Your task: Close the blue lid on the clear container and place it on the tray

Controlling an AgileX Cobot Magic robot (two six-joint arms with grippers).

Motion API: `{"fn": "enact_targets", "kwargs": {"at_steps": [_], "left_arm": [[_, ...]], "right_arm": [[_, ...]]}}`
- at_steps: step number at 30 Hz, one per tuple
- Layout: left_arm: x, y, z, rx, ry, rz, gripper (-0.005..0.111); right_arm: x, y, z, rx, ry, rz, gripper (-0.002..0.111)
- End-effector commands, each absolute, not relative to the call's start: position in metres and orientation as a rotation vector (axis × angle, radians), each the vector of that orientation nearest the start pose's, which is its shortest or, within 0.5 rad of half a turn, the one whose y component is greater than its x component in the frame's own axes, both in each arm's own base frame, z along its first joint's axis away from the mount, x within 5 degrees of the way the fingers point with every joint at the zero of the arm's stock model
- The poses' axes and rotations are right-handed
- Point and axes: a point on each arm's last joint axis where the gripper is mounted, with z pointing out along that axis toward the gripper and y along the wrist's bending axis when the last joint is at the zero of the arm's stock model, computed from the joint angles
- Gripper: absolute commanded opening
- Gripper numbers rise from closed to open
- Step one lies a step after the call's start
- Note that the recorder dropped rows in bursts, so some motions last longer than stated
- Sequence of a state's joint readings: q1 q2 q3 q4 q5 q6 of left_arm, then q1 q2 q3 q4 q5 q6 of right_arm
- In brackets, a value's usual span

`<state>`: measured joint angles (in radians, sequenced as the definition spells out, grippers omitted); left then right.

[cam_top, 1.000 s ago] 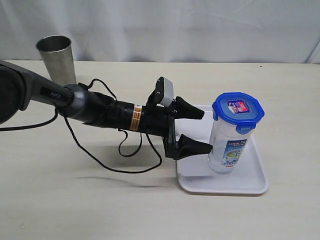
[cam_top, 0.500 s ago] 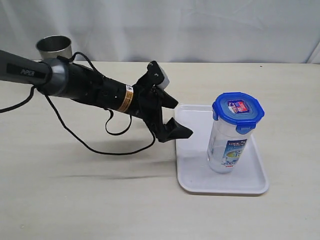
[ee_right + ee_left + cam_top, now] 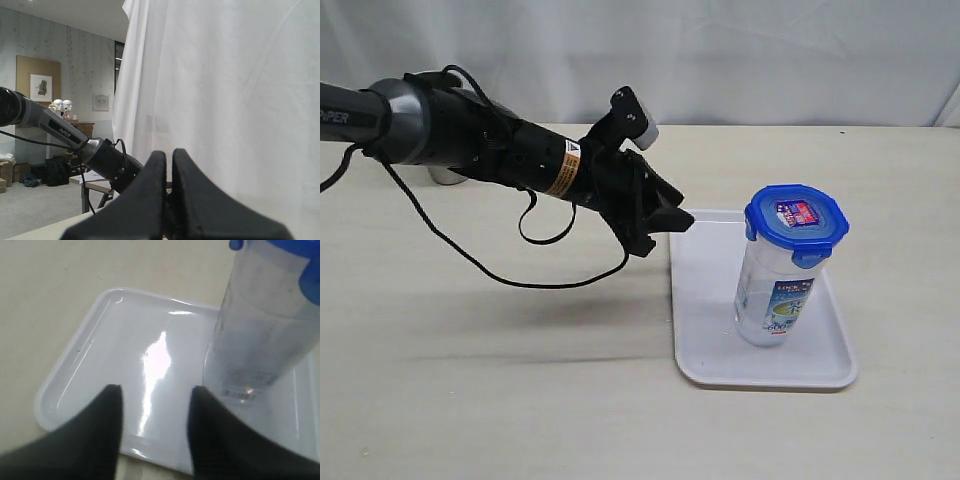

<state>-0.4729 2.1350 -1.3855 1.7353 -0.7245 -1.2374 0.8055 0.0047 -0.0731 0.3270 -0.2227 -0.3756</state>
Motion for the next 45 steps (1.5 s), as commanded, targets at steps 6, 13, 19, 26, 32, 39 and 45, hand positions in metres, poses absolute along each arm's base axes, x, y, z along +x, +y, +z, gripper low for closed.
{"fn": "enact_targets", "kwargs": {"at_steps": [6, 13, 19, 26, 32, 39, 45], "left_arm": [[0.356, -0.238, 0.187, 1.260, 1.860, -0.830, 0.000], [0.338, -0.220, 0.217, 1.191, 1.859, -0.685, 0.000], [0.309, -0.199, 0.245, 1.140, 1.841, -0.588, 0.000], [0.266, -0.174, 0.280, 1.098, 1.765, -0.526, 0.000], [0.229, -0.142, 0.305, 0.927, 1.726, -0.379, 0.000], [0.174, -0.114, 0.323, 0.835, 1.630, -0.391, 0.000], [0.130, -0.094, 0.327, 0.787, 1.541, -0.439, 0.000]], "right_arm": [[0.037, 0.029, 0.255, -0.455, 1.142, 0.610, 0.005], [0.037, 0.029, 0.255, -0.455, 1.142, 0.610, 0.005], [0.037, 0.029, 0.255, -0.455, 1.142, 0.610, 0.005], [0.037, 0.029, 0.255, -0.455, 1.142, 0.610, 0.005], [0.037, 0.029, 0.255, -0.455, 1.142, 0.610, 0.005], [0.037, 0.029, 0.255, -0.455, 1.142, 0.610, 0.005], [0.037, 0.029, 0.255, -0.455, 1.142, 0.610, 0.005]]}}
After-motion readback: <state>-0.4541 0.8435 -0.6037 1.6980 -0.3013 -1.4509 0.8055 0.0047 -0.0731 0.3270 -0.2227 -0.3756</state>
